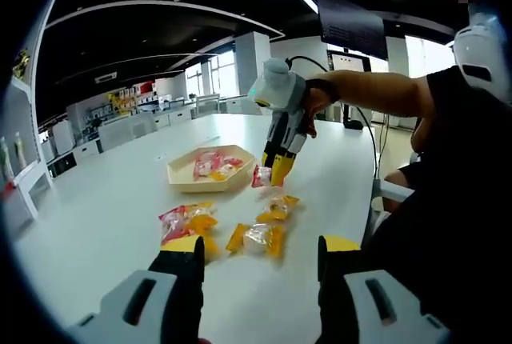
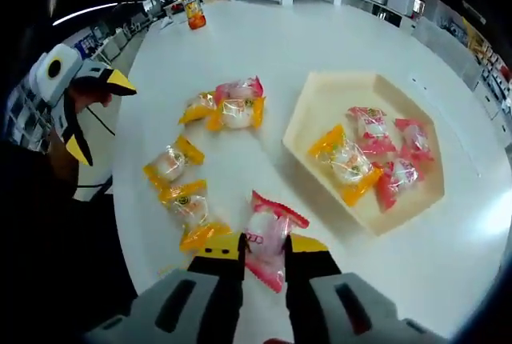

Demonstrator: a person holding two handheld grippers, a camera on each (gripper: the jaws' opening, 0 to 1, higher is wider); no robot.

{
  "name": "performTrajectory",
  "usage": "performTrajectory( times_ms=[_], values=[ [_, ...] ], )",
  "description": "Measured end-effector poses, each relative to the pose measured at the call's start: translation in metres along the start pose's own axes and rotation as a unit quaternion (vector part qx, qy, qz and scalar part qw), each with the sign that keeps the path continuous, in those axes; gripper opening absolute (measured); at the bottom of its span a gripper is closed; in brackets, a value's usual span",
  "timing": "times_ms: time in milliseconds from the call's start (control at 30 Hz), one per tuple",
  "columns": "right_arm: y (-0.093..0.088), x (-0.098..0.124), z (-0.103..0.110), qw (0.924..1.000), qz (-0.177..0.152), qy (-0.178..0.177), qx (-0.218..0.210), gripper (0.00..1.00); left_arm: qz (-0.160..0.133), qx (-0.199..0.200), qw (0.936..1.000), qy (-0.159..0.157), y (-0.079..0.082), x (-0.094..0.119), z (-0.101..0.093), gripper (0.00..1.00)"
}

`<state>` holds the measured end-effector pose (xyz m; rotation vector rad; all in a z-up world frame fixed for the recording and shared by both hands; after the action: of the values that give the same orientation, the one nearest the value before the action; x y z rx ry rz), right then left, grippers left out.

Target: Pick up the marshmallows scattered on the table and place them into the bowl on the table

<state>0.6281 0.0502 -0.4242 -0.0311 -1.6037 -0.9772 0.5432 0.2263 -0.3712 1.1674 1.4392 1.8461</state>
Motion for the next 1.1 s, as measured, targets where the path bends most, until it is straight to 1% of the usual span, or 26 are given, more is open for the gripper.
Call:
performTrajectory(
  times_ms=[200,400,600,700,767,867,900,1067,1100],
  values=[
    [-0.003,0.010,-0.005,0.9999,-0.010,-0.002,0.002,0.19,0.001,0.000,1.0000,0.000,0.000,0.001,-0.001,0.56],
    [-0.008,0.010,-0.002,0.9999,-0.011,-0.005,0.001,0.19,0.004,0.001,1.0000,0.001,-0.001,0.001,-0.001,0.56],
    [-0.003,0.015,-0.004,0.9997,-0.023,-0.008,-0.001,0.19,0.004,-0.002,1.0000,0.000,0.000,0.001,-0.003,0.56],
    [0.000,0.019,-0.007,0.9992,-0.036,-0.015,-0.002,0.19,0.005,-0.001,1.0000,0.000,0.000,0.001,-0.002,0.56],
    [0.000,0.019,-0.008,0.9992,-0.038,-0.014,-0.004,0.19,0.005,-0.002,1.0000,-0.001,0.000,0.001,-0.003,0.56],
    [0.005,0.020,-0.011,0.9985,-0.051,-0.018,0.007,0.19,0.004,-0.001,1.0000,-0.002,0.000,0.000,-0.003,0.56],
    [0.009,0.022,-0.012,0.9977,-0.064,-0.023,0.009,0.19,0.005,-0.001,1.0000,-0.002,-0.001,0.000,-0.003,0.56],
    [0.019,0.024,-0.018,0.9957,-0.086,-0.031,0.013,0.19,0.006,0.000,1.0000,-0.002,-0.002,0.000,-0.002,0.56],
    [0.025,0.023,-0.022,0.9945,-0.097,-0.036,0.017,0.19,0.006,0.000,1.0000,-0.002,-0.002,0.000,-0.002,0.56]
  ],
)
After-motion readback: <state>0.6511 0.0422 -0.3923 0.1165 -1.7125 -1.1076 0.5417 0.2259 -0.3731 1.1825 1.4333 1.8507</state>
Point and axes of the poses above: the point that each gripper's makers call its tool centre point, and the gripper's own axes: x roughly backward along the fingers, z roughly to its left, y roughly out of its top, the point moved 2 cm from there along x, roughly backward along the fingers, and after that the axes turned 4 degrees about -z, right-handed, at the moved point
